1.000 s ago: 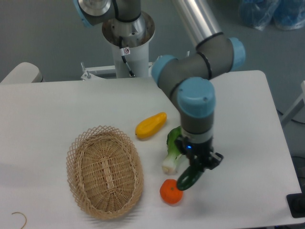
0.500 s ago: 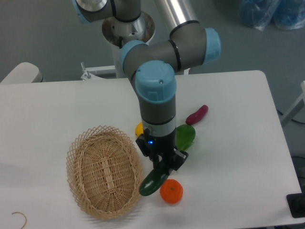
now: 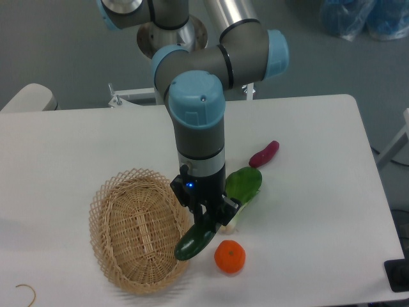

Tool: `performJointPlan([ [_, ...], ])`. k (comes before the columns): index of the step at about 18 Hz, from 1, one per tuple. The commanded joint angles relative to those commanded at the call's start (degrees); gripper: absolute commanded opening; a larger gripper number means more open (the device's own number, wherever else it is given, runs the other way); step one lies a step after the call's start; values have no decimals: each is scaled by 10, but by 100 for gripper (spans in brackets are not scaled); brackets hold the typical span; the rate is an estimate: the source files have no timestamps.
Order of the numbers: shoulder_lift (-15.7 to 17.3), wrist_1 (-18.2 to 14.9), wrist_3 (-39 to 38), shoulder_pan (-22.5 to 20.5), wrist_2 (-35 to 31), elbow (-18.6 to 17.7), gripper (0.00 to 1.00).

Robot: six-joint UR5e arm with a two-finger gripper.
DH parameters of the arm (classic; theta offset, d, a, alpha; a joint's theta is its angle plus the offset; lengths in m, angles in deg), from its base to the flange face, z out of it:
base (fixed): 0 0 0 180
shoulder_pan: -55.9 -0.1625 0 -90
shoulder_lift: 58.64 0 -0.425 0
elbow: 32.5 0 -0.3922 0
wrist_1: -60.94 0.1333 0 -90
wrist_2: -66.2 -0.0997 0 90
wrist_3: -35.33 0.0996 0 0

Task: Pick up the cucumber from the table
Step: 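Carry the held cucumber toward the wicker basket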

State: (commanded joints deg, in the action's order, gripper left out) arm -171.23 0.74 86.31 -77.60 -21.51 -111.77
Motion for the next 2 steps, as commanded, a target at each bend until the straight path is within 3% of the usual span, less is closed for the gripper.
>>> performJointPlan([
  [2,0,0,0,-1,0,1,10],
])
